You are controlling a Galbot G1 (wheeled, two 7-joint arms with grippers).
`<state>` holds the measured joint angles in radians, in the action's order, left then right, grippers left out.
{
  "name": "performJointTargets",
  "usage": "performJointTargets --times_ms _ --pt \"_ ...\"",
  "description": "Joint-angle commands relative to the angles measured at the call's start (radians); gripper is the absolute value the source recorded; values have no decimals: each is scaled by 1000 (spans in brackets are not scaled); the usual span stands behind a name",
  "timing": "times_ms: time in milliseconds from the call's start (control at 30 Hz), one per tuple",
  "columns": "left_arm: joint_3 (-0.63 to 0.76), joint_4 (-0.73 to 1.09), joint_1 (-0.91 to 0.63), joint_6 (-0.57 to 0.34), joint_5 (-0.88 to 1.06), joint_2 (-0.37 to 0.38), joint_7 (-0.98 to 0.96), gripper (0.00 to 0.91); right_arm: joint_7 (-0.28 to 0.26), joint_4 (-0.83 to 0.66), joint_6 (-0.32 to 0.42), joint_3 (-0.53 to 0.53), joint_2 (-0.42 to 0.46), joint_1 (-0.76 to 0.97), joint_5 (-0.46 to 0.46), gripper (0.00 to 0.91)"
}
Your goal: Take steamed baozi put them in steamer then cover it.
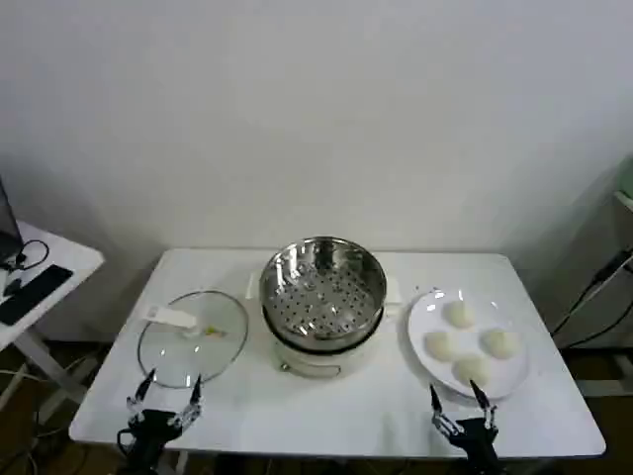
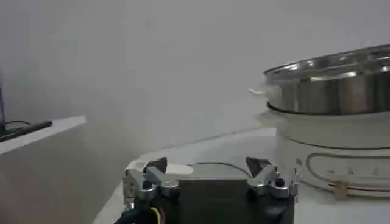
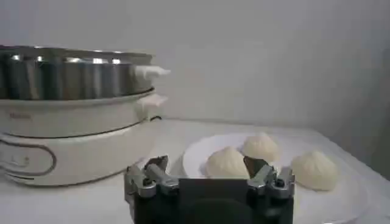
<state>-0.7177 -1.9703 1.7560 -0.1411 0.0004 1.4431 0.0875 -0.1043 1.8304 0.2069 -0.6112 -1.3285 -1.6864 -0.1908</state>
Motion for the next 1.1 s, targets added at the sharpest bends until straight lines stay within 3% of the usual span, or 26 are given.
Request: performJointTargets --times_ms 33,167,333,367,433,567,600,667,700,767,867,933,1100 --pt "9 -11 -15 9 3 -3 -23 907 -66 48 -99 -91 78 94 -7 907" --pt "20 -19 -40 30 1 -5 -48 907 -183 35 -207 -140 261 183 -45 907" --pt "24 -35 -73 45 -10 -13 -53 907 -434 -105 -289 -108 565 368 -65 907" --pt "24 -36 -74 48 -11 -14 -53 907 -448 -119 -292 -103 583 382 -65 907" --pt "25 -41 -87 57 -14 -18 -53 907 -565 -216 -300 -14 700 487 -61 907" --pt "21 -48 -99 68 -17 -19 -53 907 -715 -307 -313 133 815 656 -45 907" --pt "20 -48 -103 70 -20 -19 -52 907 -804 -375 -319 253 866 781 -41 907" --pt "20 -45 -107 69 -18 -21 -52 907 -878 -437 -315 404 906 904 -19 907" --pt "20 -43 -108 69 -15 -22 -52 907 -912 -480 -316 535 939 1051 -1 907" --pt "20 -40 -110 70 -15 -23 -52 907 -941 -531 -316 724 960 1231 -4 907" --pt "21 -36 -112 70 -16 -23 -51 907 -990 -576 -321 869 958 1371 13 907" --pt "20 -32 -113 68 -18 -23 -52 907 -1026 -633 -286 1056 930 1548 74 907" --pt "17 -29 -114 72 -30 -26 -52 907 -1075 -843 -189 1258 815 1769 189 907"
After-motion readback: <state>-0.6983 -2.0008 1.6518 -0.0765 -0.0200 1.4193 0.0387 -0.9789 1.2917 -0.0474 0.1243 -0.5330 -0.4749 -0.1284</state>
